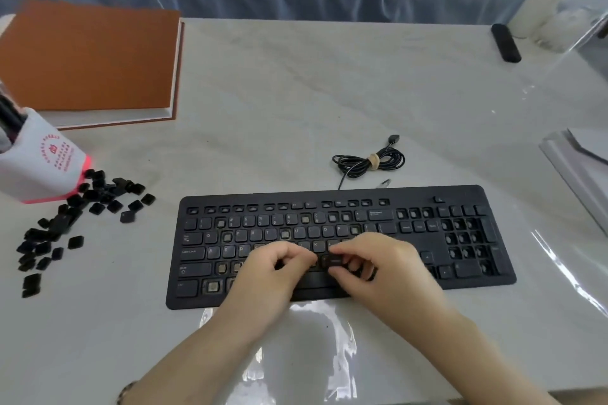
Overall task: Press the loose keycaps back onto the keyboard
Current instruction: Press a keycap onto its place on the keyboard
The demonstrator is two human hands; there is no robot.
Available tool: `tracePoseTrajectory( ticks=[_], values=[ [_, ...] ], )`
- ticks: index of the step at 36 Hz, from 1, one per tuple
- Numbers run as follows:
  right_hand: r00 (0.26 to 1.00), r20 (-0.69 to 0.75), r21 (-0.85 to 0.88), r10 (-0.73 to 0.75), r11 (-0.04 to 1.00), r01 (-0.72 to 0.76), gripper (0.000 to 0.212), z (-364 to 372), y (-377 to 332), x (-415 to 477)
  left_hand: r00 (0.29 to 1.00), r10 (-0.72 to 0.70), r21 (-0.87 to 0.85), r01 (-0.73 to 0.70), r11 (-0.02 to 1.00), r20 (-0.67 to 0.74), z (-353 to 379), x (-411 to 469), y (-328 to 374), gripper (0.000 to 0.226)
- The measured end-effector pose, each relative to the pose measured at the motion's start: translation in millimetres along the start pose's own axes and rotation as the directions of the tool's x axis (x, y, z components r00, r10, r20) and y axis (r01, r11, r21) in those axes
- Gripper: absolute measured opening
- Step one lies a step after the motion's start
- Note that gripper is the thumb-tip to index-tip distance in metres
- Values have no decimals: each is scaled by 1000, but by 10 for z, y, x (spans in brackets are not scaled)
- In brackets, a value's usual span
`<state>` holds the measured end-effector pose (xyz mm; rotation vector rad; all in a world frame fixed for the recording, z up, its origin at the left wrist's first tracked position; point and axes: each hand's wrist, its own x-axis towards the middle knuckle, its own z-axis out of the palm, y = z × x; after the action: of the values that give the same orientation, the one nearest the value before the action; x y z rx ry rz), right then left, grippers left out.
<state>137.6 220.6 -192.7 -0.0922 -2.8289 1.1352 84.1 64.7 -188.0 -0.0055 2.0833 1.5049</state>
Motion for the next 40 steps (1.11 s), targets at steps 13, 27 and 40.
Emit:
tracePoseTrajectory(
  ticks=[13,27,40],
  values=[
    [933,-184,-42,309,946,-322,19,-738,1012,251,986,-168,-406,159,900,14,6,-55,37,23],
    [966,-87,-41,244,968,-248,18,-669,1103,287,945,-290,-676,311,668,149,-47,-66,61,13],
    [972,-53,-20,231,973,-232,23,-642,1110,318,925,-281,-753,374,542,257,-102,-103,141,25]
  ],
)
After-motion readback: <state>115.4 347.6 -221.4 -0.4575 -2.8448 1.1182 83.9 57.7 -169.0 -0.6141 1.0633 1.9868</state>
